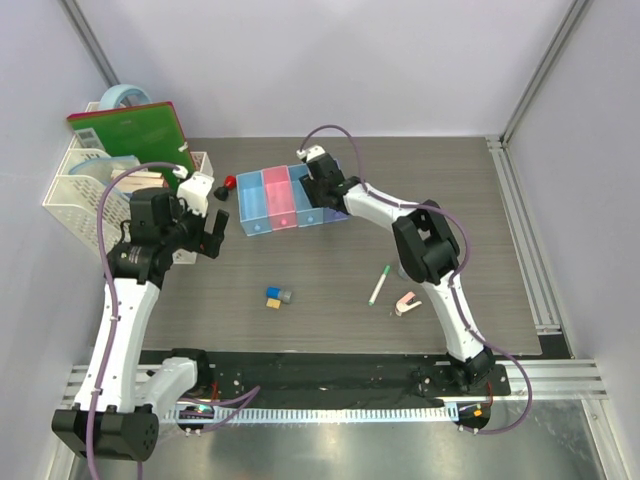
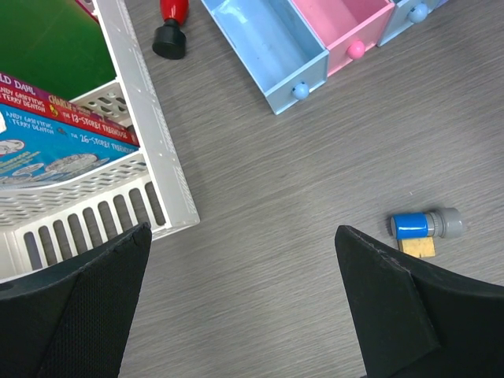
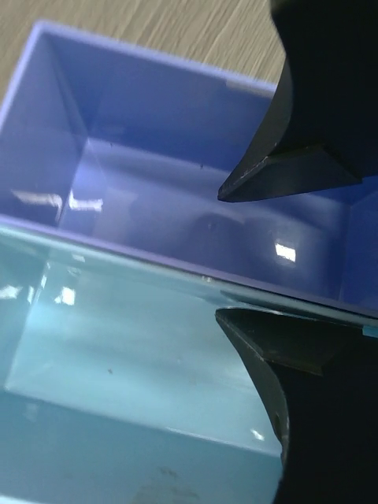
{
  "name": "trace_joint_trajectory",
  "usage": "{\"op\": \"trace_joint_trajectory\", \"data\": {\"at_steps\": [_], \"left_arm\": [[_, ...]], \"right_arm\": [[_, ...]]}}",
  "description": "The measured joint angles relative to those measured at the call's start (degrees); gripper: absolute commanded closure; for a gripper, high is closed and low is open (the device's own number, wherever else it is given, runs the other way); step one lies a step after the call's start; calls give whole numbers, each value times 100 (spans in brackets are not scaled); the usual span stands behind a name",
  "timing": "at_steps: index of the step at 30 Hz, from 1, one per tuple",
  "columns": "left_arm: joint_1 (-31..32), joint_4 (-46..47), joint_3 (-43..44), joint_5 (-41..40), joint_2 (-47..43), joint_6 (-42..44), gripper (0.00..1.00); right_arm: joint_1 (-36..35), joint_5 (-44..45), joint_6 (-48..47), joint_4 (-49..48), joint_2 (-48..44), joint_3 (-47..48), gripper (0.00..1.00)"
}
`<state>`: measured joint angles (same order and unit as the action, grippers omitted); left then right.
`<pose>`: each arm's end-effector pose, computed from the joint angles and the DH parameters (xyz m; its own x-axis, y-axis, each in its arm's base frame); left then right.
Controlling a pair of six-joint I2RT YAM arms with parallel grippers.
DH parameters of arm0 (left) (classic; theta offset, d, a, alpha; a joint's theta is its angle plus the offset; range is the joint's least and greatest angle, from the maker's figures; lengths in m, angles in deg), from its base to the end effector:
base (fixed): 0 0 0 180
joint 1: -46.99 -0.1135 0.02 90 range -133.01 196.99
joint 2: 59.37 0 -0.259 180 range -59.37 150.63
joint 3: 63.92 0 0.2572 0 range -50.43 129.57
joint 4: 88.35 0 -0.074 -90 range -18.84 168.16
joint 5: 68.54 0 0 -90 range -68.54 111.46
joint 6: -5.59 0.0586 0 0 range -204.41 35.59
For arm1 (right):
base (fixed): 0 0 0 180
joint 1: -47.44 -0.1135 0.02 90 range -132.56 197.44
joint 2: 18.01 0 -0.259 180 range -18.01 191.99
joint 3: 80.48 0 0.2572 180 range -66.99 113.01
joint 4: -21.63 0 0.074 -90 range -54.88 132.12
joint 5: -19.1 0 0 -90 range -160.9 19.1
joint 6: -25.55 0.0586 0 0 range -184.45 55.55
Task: Sort the stationery into containers
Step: Move the storage box to the center of the board.
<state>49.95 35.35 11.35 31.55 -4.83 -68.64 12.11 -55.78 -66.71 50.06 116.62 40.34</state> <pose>0.2166 -0.0215 0.3389 -0.5066 0.2941 -0.8105 0.3438 0.9310 0.1230 0.4562 0.3047 0.1487 -0.5322 -0.4239 -0.7328 -0.4220 0.8832 -0.2044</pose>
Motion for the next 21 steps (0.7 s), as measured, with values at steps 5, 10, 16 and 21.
{"op": "trace_joint_trajectory", "data": {"at_steps": [5,10,16,21], "left_arm": [[0,-7,35,2,61,0,0],[0,-7,35,7,92,2,0],[0,81,35,50,203,-7,0],[0,280,35,46,420,-7,0]], "right_arm": [[35,214,22,-120,-195,-328,39],[186,339,55,-118,-291,-468,38],[474,490,66,-114,-420,-664,39],[697,568,15,-127,-597,-940,38]]}}
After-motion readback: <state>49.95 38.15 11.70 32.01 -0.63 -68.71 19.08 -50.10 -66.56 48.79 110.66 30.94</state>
